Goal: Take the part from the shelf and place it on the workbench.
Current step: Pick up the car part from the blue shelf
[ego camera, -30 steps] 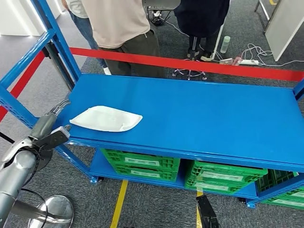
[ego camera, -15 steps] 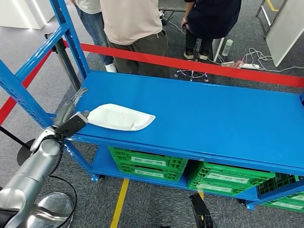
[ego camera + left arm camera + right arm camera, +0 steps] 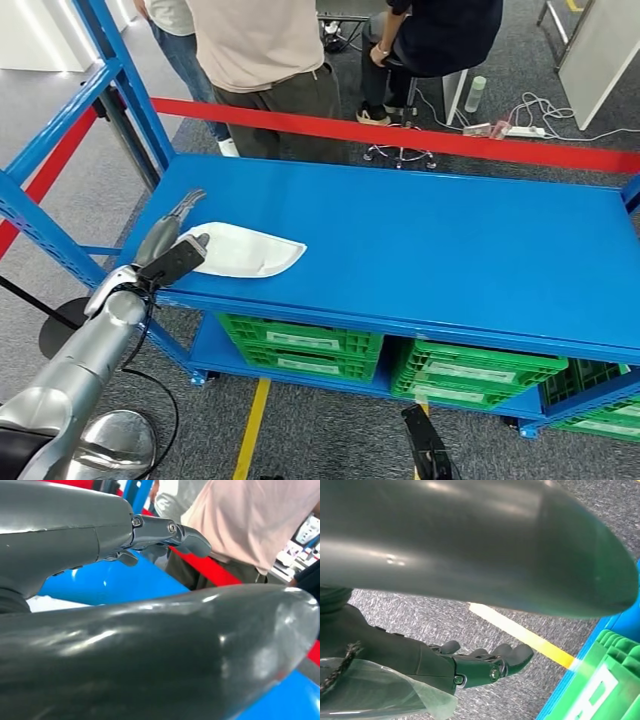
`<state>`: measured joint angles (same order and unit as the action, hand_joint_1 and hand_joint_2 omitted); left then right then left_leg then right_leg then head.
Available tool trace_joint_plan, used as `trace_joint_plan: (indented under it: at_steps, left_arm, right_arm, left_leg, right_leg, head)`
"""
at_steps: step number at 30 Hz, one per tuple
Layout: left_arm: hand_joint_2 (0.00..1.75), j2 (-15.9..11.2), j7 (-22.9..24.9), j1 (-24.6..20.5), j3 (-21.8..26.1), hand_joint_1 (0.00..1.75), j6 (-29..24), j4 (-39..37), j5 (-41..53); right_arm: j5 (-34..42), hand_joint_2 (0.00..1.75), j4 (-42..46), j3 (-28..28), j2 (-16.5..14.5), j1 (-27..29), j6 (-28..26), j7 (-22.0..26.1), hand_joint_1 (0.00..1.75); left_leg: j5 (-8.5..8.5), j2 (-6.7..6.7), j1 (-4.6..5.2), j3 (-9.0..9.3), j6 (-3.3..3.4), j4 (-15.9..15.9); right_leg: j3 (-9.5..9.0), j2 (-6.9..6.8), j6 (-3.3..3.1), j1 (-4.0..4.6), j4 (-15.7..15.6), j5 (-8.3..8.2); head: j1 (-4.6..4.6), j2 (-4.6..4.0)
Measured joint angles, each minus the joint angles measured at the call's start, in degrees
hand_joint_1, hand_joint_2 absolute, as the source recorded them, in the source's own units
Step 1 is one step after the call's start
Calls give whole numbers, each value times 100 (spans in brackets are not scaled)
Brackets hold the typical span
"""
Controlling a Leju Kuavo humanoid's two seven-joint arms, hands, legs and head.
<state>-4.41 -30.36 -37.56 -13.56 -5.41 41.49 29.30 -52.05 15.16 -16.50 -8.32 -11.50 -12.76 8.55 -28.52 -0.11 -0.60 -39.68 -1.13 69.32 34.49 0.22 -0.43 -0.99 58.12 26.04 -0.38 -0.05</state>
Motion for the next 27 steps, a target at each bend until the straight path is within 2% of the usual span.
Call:
trace_joint_plan:
  at_steps: [2, 3, 7, 8, 9, 11, 12, 13, 14, 16, 18, 19, 21, 23, 24, 26, 27]
  left_arm:
    - [0, 19, -1, -38, -36, 0, 13, -26, 13]
    - [0, 30, -2, -57, -48, 0, 23, -38, 16]
    - [0, 94, 20, -91, -120, 0, 122, -86, 47]
    - [0, 105, 37, -102, -151, 0, 140, -98, 60]
    - [0, 119, 53, -113, -183, 0, 152, -110, 74]
    - [0, 140, 69, -120, -232, 0, 166, -144, 87]
    - [0, 149, 73, -114, -256, 0, 170, -164, 95]
    - [0, 155, 75, -109, -279, 0, 173, -186, 99]
    - [0, 160, 79, -106, -298, 0, 174, -205, 104]
    - [0, 169, 81, -111, -317, 0, 174, -229, 108]
    - [0, 171, 82, -127, -321, 0, 174, -243, 108]
    - [0, 170, 84, -133, -324, 0, 174, -250, 108]
    - [0, 169, 90, -138, -332, 0, 178, -264, 109]
    - [0, 170, 120, -153, -342, 0, 204, -279, 121]
    - [0, 169, 151, -165, -349, 0, 226, -293, 131]
    - [0, 161, 245, -171, -364, 0, 264, -355, 165]
    - [0, 152, 305, -162, -376, 0, 274, -403, 185]
  right_arm:
    - [1, 0, 1, 29, -1, -10, -1, -4, 0]
    - [2, 0, 1, 45, -1, -14, -1, -8, 0]
    - [18, 0, 2, 82, 0, -15, -6, -26, 0]
    - [27, 0, 2, 86, 1, -18, -9, -28, 0]
    - [36, 0, 2, 90, 1, -19, -11, -30, 0]
    - [48, 0, 2, 98, 1, -12, -13, -35, 0]
    - [51, 0, 1, 103, 1, -4, -13, -39, 0]
    - [55, 0, 1, 108, 1, 3, -13, -43, 0]
    - [58, 0, 1, 112, 1, 8, -13, -46, 0]
    - [63, 0, 2, 117, 2, 4, -14, -46, 0]
    - [68, 0, 3, 119, 3, -10, -15, -47, 0]
    - [70, 0, 2, 119, 3, -11, -15, -48, 0]
    - [71, 0, 2, 120, 3, -2, -17, -49, 0]
    - [83, 0, 3, 121, 3, -3, -21, -49, 0]
    - [92, 0, 3, 122, 3, -9, -24, -49, 0]
    - [111, 0, 3, 124, 4, -7, -31, -55, 0]
    - [120, 0, 3, 124, 5, 3, -35, -59, 0]
  left_leg:
    - [312, -2, 13, 343, 48, -728]
    - [355, -3, 22, 437, 74, -940]
    - [336, 0, 25, 477, 194, -1099]
    - [348, 2, 15, 487, 235, -1122]
    - [357, 5, 6, 496, 267, -1139]
    - [354, 5, 19, 495, 302, -1137]
    - [351, 4, 27, 495, 307, -1135]
    - [349, 3, 33, 496, 310, -1133]
    - [347, 1, 36, 500, 309, -1130]
    - [330, -3, 40, 509, 292, -1117]
    - [309, -5, 62, 492, 248, -1081]
    - [307, -6, 71, 482, 224, -1071]
    - [309, -5, 72, 477, 178, -1069]
    - [196, -2, 59, 431, 114, -930]
    - [55, -1, 51, 336, 78, -701]
    - [-302, -1, 30, 1, 23, 54]
    - [-425, 0, 20, -168, 9, 403]
  right_leg:
    - [-11, 5, 33, 13, 4, 14]
    - [-1, 6, 57, 21, 6, 14]
    - [69, -4, 174, 23, 35, 52]
    - [136, -5, 197, 21, 166, 142]
    - [264, -7, 211, 20, 425, 286]
    - [626, -7, 224, 23, 1191, 617]
    - [784, -7, 228, 24, 1495, 701]
    - [857, -7, 229, 25, 1609, 681]
    - [816, -7, 225, 25, 1493, 556]
    - [467, -11, 205, 26, 754, 178]
    - [138, -7, 177, 31, 138, -2]
    - [74, -2, 162, 38, 36, 3]
    - [54, 5, 117, 41, 23, -3]
    - [37, 3, 59, 21, 7, -15]
    - [28, 0, 32, 7, -3, -19]
    - [24, 0, 2, 3, -3, -13]
    - [23, 0, -2, 3, -2, -11]
  head:
    - [1, 0]
    - [4, 1]
    - [11, 1]
    - [15, 1]
    - [20, 1]
    - [27, 0]
    - [27, 0]
    - [29, 0]
    - [29, 1]
    - [31, 1]
    - [28, 0]
    - [27, 0]
    - [30, 1]
    - [17, 1]
    - [9, 1]
    - [-5, 1]
    - [-3, 0]
